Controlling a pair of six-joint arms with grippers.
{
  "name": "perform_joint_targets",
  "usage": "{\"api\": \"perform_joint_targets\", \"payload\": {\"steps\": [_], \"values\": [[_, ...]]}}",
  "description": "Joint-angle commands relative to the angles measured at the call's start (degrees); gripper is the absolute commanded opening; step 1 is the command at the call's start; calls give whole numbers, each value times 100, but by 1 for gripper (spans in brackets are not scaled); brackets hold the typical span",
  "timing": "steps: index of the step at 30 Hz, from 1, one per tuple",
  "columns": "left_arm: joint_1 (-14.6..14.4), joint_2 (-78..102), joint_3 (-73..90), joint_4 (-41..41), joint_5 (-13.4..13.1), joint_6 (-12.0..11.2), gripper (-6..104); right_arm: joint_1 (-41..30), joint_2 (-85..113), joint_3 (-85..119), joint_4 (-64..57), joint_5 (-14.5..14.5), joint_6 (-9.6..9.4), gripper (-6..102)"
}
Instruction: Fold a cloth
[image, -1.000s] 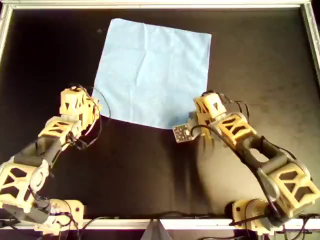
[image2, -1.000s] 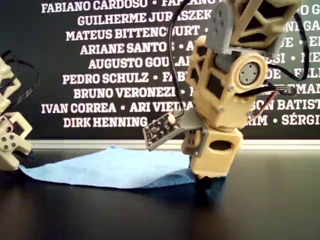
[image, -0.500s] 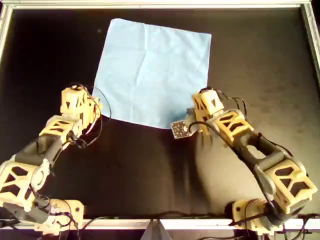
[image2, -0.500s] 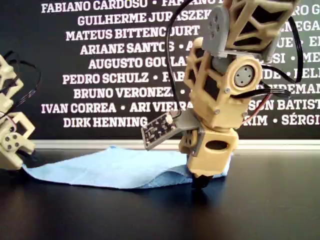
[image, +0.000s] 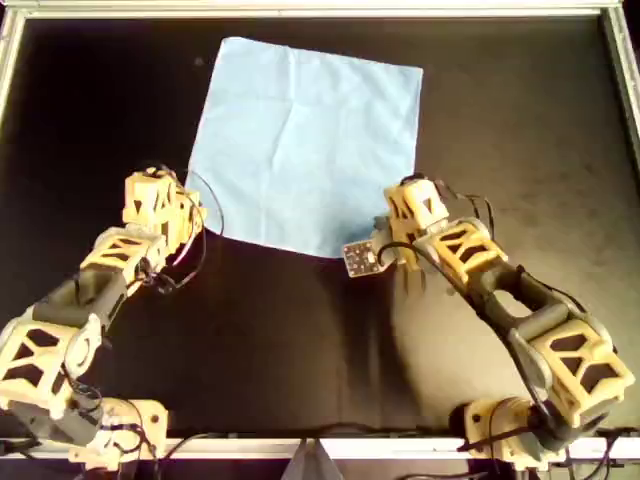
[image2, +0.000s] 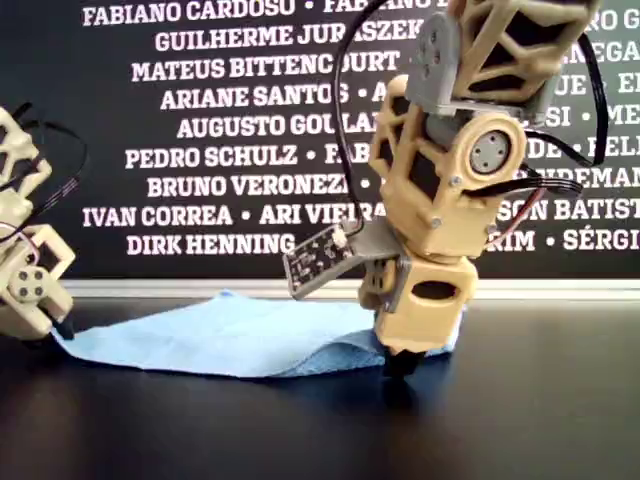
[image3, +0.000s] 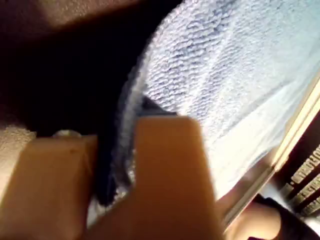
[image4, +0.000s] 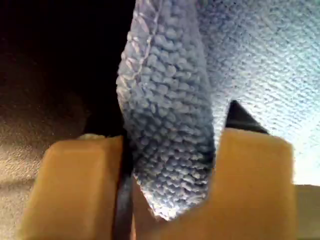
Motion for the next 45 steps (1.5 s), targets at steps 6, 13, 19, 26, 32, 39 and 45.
{"api": "perform_joint_targets", "payload": {"steps": [6,13,19,26,32,39,45], "values": [[-176,105,9,44,0,-44,-1,18,114,-176,-185,-18,35,4],[-202,123,35,123,53,-18,-1,0,149,-18,-158,62,-53,2],[-202,123,44,132,53,-35,-2,-272,158,-26,-158,70,-53,1],[-510,817,800,132,62,-44,-2,-914,404,-9,-88,-18,-70,1],[-756,1978,1758,132,53,-44,-2,-809,958,483,-88,-26,-62,1],[-765,2197,2461,132,53,-44,-2,-809,1758,1477,-88,-26,-62,1],[-765,2347,2522,132,62,18,-2,-809,2294,1811,-88,-26,-62,1]]}}
